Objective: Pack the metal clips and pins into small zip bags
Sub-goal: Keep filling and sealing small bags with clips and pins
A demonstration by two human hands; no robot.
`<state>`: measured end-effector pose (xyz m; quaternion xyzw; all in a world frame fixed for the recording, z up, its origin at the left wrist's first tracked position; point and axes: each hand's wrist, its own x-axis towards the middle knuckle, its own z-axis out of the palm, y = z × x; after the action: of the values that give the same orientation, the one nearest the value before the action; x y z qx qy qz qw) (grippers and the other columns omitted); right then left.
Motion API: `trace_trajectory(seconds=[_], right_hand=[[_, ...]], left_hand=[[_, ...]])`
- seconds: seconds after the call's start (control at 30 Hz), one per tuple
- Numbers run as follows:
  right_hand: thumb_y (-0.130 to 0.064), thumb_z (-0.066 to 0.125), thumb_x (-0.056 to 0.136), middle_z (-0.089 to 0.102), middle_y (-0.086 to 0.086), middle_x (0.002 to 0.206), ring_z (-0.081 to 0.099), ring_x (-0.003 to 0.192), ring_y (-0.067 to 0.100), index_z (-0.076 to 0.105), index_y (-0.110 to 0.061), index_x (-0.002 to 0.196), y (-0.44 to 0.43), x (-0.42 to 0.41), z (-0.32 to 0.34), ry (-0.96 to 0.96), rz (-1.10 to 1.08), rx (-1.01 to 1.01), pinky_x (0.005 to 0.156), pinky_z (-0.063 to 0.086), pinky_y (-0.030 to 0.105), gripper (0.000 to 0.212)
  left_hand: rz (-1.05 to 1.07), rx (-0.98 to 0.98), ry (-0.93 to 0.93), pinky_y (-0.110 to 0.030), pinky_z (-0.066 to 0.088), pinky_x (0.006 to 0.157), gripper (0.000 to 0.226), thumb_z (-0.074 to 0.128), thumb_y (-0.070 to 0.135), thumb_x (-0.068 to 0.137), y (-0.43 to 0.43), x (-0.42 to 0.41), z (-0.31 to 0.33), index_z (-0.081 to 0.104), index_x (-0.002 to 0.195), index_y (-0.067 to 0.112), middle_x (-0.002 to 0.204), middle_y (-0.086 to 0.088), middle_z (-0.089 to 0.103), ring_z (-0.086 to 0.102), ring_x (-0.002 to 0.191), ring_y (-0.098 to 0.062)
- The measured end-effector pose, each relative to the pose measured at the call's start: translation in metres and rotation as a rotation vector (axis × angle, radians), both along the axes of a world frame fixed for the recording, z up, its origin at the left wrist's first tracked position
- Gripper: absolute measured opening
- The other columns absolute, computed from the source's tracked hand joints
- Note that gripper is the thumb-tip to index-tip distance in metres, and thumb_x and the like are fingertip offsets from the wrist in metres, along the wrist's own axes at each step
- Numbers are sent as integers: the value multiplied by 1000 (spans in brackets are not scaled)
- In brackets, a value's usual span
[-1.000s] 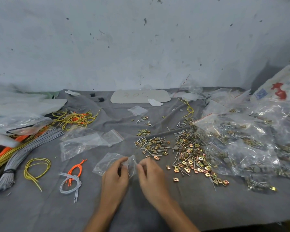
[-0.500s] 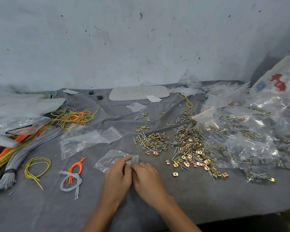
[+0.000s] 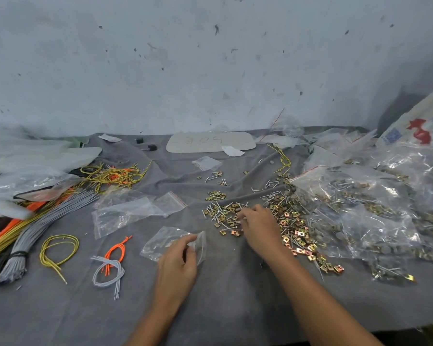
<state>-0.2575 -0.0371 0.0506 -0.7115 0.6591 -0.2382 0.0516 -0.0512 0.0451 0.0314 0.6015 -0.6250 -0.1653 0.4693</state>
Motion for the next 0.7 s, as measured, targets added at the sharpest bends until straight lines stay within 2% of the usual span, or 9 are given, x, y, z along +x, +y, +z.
trace_trajectory(seconds=[0.07,0.13,0.27,0.4,0.53,0.7], right_hand=[[-24,50,101,55,6,123,48,115,27,65,-27,114,-8,-4,3,92,20,109,98,43,39,20],[-28,50,102,54,6,127,46,120,29,64,-29,117,-13,-4,5,144,33,163,102,41,39,21],[-33,48,103,53,8,132,47,122,30,61,-22,123,-20,-4,5,265,32,168,102,39,41,26],[-25,48,103,48,14,138,45,126,34,48,-10,135,-19,-4,2,346,25,219,104,40,43,36],[-25,44,104,50,13,134,47,121,31,48,-9,130,-15,-5,-2,231,-4,153,101,41,40,31],[-24,43,104,55,9,107,50,99,28,49,-10,105,-8,-6,5,-30,-18,-3,84,41,39,16]], left_hand=[[-2,-4,-3,-13,42,89,30,56,0,95,1,0,1,72,114,17,113,11,71,64,105,-8],[-1,-2,0,-9,40,88,31,56,1,95,1,0,2,72,114,18,113,12,71,63,106,-6],[0,9,-10,-18,42,93,30,56,3,96,0,1,1,72,115,19,116,12,70,61,110,-5],[4,18,-3,-22,43,94,30,55,4,96,1,1,1,72,116,20,118,11,70,62,111,-6],[6,23,6,-28,46,96,30,56,4,96,1,0,1,71,116,20,115,10,71,64,108,-11],[3,34,16,-36,49,96,30,56,4,96,1,1,1,71,116,20,112,7,72,66,104,-15]])
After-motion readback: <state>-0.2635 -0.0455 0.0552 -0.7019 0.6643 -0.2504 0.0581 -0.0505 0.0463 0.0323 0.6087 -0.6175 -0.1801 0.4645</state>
